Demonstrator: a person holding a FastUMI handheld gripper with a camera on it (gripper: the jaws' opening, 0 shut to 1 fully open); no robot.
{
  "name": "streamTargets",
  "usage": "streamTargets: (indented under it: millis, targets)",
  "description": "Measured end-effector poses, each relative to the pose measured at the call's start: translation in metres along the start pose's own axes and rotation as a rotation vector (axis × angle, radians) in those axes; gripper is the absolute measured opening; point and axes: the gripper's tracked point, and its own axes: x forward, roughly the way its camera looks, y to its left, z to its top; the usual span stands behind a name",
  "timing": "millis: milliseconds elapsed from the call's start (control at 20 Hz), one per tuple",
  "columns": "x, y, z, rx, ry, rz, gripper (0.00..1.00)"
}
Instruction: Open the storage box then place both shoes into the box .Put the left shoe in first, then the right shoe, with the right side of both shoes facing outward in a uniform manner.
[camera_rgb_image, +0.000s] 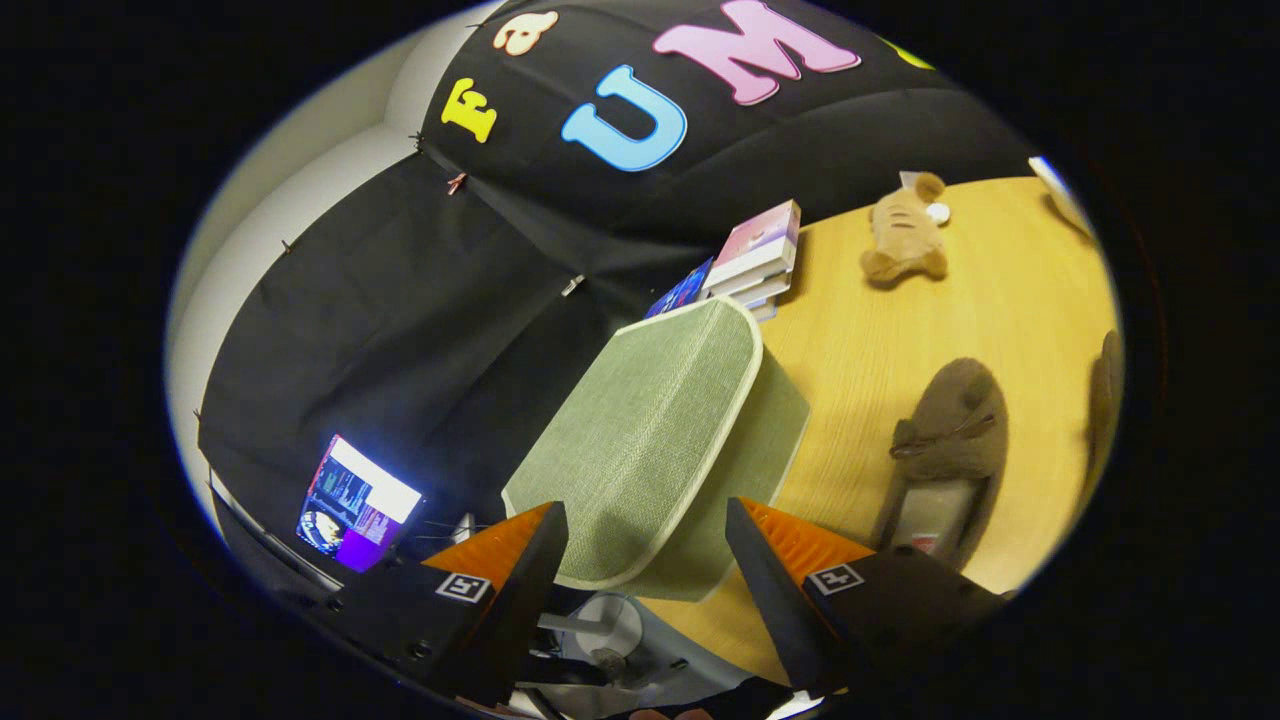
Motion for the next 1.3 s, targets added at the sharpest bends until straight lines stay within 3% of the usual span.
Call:
streamTargets:
  millis: [200, 500, 700, 850, 1000, 1200, 1300]
  targets:
    - [0.021, 0.003, -0.008, 0.065, 0.055, 0.098, 0.99]
    - [0.039, 0.000, -0.011, 0.322, 0.088, 0.206, 0.98]
    - [0.035, 0.006, -0.001, 0.482, 0.083, 0.300, 0.97]
    - [0.027, 0.011, 0.003, 0.528, 0.088, 0.349, 0.96]
    - [0.005, 0.019, 0.022, 0.682, 0.056, 0.428, 0.96]
    - [0.001, 0.030, 0.019, 0.676, 0.089, 0.435, 0.95]
    - [0.013, 0.019, 0.017, 0.672, 0.085, 0.354, 0.70]
